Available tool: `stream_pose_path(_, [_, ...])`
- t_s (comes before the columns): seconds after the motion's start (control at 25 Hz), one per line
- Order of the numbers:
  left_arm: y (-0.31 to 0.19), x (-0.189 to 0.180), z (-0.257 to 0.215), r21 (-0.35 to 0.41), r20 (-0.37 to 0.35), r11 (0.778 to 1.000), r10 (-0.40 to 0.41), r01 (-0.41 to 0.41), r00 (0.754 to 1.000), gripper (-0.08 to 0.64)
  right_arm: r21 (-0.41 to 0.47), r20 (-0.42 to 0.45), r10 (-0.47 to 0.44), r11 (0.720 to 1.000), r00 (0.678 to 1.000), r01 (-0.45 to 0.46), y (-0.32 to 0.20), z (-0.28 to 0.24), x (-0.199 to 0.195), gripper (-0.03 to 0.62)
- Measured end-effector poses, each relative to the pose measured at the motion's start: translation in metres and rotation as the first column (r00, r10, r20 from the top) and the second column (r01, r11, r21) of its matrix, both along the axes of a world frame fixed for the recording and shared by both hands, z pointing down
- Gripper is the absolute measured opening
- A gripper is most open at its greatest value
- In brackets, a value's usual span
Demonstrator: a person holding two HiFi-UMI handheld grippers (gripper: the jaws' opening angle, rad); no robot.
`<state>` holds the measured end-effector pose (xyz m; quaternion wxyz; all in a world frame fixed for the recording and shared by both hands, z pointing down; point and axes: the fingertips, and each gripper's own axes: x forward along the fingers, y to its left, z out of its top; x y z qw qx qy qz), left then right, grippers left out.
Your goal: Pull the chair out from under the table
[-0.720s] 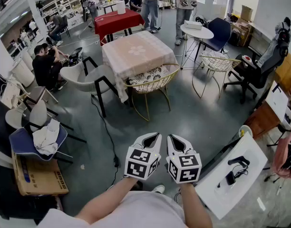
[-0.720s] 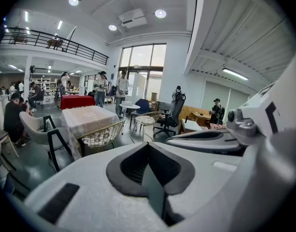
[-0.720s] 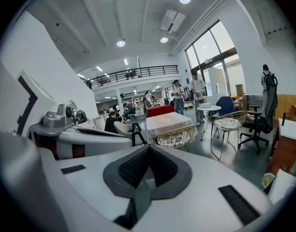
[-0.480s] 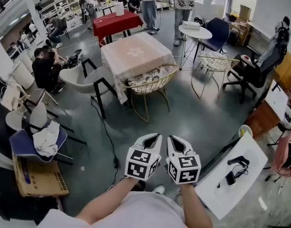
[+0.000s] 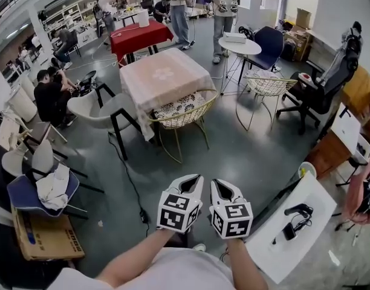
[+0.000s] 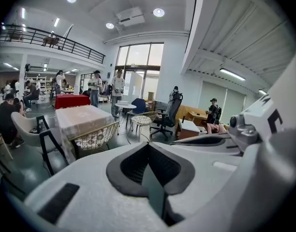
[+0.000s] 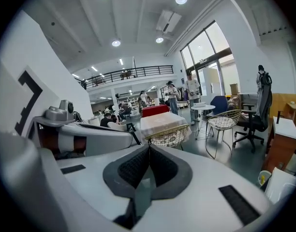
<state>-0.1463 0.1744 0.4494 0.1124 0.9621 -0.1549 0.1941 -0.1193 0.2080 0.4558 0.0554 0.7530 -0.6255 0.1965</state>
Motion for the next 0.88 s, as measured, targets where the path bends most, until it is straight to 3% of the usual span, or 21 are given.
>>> stream_pose_path(0.48, [-0.063,0.050,-0.003,-0.016,-0.010,1.000,0.014,-0.014,1.000,0.005,-0.019,-0.015,0.003,1.000,1.000,-0.003,-0.064,-0.006,0.047,0.002])
stream_pose_path(0.88, [-0.148,0.095,-0.008,-0.047,-0.020,0.997,0.065,-0.066,0.998,0.005,-0.068,-0.027,0.036,0.997,0.999,-0.038,-0.146,-0.010,0.086,0.002])
